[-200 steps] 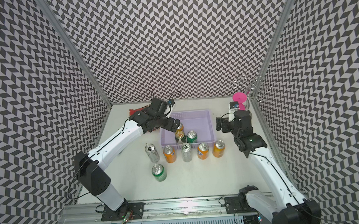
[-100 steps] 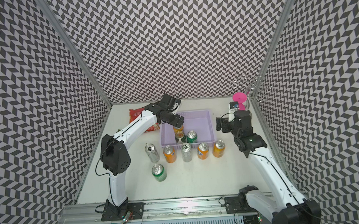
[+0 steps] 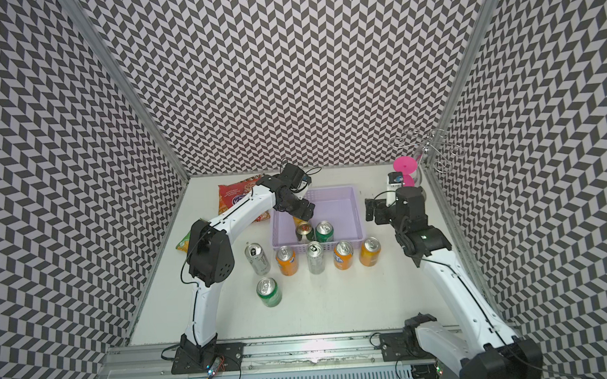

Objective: Take out the drinks from the basket
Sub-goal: Pick up the drink from the basket.

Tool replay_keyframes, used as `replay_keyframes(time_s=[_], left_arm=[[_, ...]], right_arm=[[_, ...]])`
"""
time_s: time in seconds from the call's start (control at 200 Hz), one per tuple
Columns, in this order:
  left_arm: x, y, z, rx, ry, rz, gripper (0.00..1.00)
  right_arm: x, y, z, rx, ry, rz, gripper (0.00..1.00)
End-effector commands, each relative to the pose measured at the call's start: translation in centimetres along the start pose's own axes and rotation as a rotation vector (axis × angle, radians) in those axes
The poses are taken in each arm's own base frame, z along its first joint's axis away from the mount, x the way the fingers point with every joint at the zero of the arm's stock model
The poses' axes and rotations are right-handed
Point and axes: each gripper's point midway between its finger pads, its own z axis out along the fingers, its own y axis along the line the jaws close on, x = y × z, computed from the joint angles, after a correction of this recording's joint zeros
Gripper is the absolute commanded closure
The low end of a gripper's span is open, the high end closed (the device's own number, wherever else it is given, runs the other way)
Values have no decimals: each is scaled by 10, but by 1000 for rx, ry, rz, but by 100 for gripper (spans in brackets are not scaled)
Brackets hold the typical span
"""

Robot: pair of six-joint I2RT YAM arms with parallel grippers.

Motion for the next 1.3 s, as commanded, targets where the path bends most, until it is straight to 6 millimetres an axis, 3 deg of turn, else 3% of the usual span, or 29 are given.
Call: replay_keyframes(time_s=[0.0,0.275,0.496,0.781,1.292], left_arm=[[0,-6,5,15,17,8,12],[13,-9,21,10,82,5,21],[13,-10,18,4,81,4,31],[-1,-7,-8,-19,28,3,43],[-9,8,-59,-97,-31,5,44]], right_arm=[[-8,1,1,-5,-35,-6,0],[-8,2,1,-14,-38,-6,0],[-8,2,1,-17,-40,-5,0],[-9,2,0,-15,-41,-5,0],[-10,1,-1,-11,-47,-7,0]])
